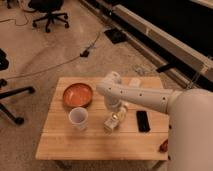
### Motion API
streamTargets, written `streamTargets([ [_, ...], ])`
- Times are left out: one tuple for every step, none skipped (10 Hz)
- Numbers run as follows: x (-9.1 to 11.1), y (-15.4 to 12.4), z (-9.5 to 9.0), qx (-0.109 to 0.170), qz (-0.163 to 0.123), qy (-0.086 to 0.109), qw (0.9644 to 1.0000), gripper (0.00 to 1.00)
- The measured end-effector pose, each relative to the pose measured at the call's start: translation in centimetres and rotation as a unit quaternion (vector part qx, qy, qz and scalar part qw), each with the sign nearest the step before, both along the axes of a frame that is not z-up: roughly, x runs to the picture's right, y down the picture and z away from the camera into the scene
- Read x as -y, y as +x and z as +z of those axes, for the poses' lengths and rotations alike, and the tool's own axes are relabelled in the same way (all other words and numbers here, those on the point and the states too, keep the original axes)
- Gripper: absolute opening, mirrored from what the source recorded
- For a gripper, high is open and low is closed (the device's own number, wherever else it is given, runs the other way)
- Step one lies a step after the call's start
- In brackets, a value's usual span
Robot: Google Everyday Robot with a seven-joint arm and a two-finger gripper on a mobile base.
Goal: Stand the bottle upright
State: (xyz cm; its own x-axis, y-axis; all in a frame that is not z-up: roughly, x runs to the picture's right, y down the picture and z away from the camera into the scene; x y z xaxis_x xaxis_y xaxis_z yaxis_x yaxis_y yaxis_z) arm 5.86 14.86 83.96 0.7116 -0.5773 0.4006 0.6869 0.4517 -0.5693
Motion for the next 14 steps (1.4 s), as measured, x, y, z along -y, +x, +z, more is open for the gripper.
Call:
streamTargets([
  [0.0,0.0,0.0,0.0,0.0,0.0,1.0,0.65],
  [0.1,-0.1,0.0,0.001,0.001,-0.001,1.0,0.65],
  [0.4,0.1,0.2,0.011,0.001,-0.002,0.9999,0.65],
  [1.0,0.7,0.8,0.019,0.001,-0.002,0.9998,0.65],
  [1.5,1.0,1.4,0.028,0.001,-0.004,0.9996,0.65],
  [2.0,1.1,2.2,0.046,-0.001,-0.006,0.9989,0.65],
  [2.1,1.3,2.4,0.059,-0.001,-0.007,0.9983,0.65],
  [2.1,1.9,2.6,0.071,0.001,-0.008,0.9974,0.65],
  [2.1,2.0,2.8,0.084,0.001,-0.009,0.9964,0.65],
  [2.2,2.2,3.1,0.1,0.004,-0.01,0.995,0.65],
  [2.3,2.7,3.2,0.106,0.008,-0.014,0.9942,0.65],
  [2.4,3.4,3.4,0.112,0.013,-0.022,0.9934,0.65],
  [2.5,4.0,3.6,0.119,0.016,-0.034,0.9921,0.65],
  [2.7,4.1,3.8,0.123,0.016,-0.04,0.9914,0.65],
])
